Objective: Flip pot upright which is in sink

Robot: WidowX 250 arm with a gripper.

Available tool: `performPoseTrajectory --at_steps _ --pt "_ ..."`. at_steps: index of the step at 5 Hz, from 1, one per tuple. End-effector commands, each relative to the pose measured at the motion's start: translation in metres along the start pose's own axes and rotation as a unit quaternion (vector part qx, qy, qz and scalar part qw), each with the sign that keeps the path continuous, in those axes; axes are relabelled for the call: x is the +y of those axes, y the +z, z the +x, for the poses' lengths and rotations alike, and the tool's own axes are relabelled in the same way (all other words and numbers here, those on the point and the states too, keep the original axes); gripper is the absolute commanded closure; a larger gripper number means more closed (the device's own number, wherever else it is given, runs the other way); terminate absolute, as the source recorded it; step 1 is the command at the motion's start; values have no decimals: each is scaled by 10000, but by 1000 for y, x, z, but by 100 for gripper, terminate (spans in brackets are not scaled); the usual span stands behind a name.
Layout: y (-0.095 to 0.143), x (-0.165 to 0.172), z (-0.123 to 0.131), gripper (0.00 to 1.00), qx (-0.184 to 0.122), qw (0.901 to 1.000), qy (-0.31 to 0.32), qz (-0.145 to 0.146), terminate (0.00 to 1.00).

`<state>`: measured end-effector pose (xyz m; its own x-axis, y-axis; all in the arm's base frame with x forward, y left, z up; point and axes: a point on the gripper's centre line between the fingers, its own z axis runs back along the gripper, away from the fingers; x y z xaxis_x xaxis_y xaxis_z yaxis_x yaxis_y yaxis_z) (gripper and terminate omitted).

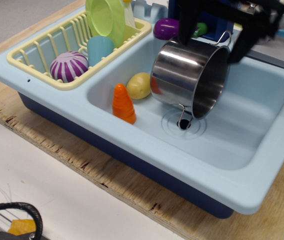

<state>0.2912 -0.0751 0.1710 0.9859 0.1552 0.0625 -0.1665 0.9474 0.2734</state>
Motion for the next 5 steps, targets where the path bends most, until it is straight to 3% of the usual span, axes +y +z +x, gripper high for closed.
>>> performPoseTrajectory --at_steps 1,3,5 --pt "4 4 -1 0 -143 9963 580 614 0" --pt "-11 4 10 0 -267 9965 471 634 0" --pt "-25 10 25 0 -425 9973 416 425 0"
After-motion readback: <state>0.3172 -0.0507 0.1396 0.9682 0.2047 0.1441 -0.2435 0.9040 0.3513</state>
